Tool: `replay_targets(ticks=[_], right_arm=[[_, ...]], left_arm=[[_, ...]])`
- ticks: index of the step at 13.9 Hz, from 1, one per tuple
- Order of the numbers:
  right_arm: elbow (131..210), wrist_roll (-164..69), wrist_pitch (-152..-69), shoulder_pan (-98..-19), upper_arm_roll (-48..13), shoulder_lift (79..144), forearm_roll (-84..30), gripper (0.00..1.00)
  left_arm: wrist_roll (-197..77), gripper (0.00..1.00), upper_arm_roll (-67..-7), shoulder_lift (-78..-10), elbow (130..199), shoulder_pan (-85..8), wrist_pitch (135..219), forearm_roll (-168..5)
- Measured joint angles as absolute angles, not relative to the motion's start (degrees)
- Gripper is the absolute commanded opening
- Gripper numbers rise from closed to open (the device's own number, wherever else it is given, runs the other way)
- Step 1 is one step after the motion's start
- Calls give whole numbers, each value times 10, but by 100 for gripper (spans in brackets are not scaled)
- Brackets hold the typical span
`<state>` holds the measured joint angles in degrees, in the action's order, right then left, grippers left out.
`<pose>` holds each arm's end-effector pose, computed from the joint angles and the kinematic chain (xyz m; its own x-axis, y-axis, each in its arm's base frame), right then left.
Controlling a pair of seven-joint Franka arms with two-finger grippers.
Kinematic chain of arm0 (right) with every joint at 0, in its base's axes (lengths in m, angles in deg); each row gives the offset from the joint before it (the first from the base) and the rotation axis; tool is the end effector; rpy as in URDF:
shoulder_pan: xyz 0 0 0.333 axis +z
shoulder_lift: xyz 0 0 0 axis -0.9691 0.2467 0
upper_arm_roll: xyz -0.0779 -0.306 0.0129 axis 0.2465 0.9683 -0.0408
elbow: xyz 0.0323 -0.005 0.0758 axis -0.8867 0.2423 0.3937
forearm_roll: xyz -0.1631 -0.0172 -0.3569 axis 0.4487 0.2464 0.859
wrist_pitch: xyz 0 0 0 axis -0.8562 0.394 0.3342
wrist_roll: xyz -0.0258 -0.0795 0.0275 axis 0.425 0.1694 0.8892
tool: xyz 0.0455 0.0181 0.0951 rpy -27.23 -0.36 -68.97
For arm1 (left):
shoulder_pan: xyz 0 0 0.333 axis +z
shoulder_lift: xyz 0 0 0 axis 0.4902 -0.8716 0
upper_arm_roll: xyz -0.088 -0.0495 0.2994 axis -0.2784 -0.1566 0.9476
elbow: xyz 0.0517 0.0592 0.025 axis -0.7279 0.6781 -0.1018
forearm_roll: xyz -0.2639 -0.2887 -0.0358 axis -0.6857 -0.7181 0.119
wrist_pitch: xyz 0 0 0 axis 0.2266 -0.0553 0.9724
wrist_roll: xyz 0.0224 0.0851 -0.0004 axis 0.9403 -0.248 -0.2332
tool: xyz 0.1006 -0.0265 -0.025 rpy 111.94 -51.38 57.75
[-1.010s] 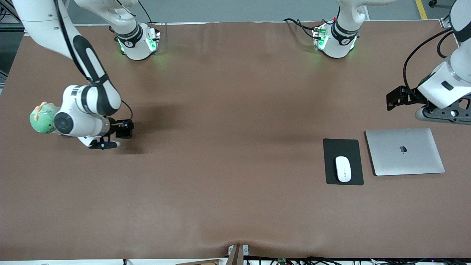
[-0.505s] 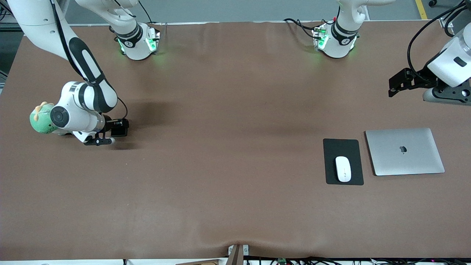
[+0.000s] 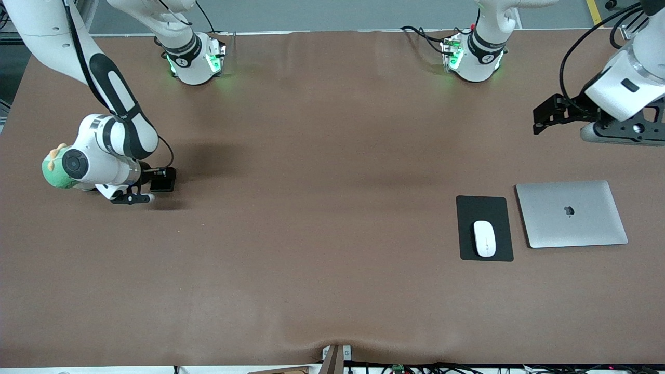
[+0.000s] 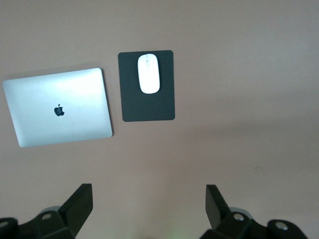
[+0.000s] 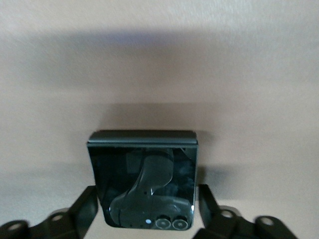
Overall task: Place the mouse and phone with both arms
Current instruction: 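Lower the black phone beside the plush toy and open the right gripper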
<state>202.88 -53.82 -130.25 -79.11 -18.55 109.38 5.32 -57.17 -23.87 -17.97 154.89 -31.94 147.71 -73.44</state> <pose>0.4884 -0.0705 0.1636 0.9552 0.0115 -0.2958 -0.0077 -0.9979 -0.0637 0.5408 -0.0770 0.6310 0.9966 -0.0775 -0.0269 -0.0771 -0.9969 0.0146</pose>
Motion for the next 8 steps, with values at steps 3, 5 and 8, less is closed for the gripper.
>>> replay_targets(ticks=[3,5,8], right_arm=[[2028,-544,-1299,-793,-186,1097,54,100],[2012,-554,-1290,-793,-186,1099,55,100],[1903,-568,-1107,-794,-185,1098,57,100]], left_arm=[[-571,100,-233,-179,1547,-280,1462,-734],[-565,100,-232,-179,1548,-259,1454,-734],[-536,100,-234,-184,1549,-255,1452,-734]])
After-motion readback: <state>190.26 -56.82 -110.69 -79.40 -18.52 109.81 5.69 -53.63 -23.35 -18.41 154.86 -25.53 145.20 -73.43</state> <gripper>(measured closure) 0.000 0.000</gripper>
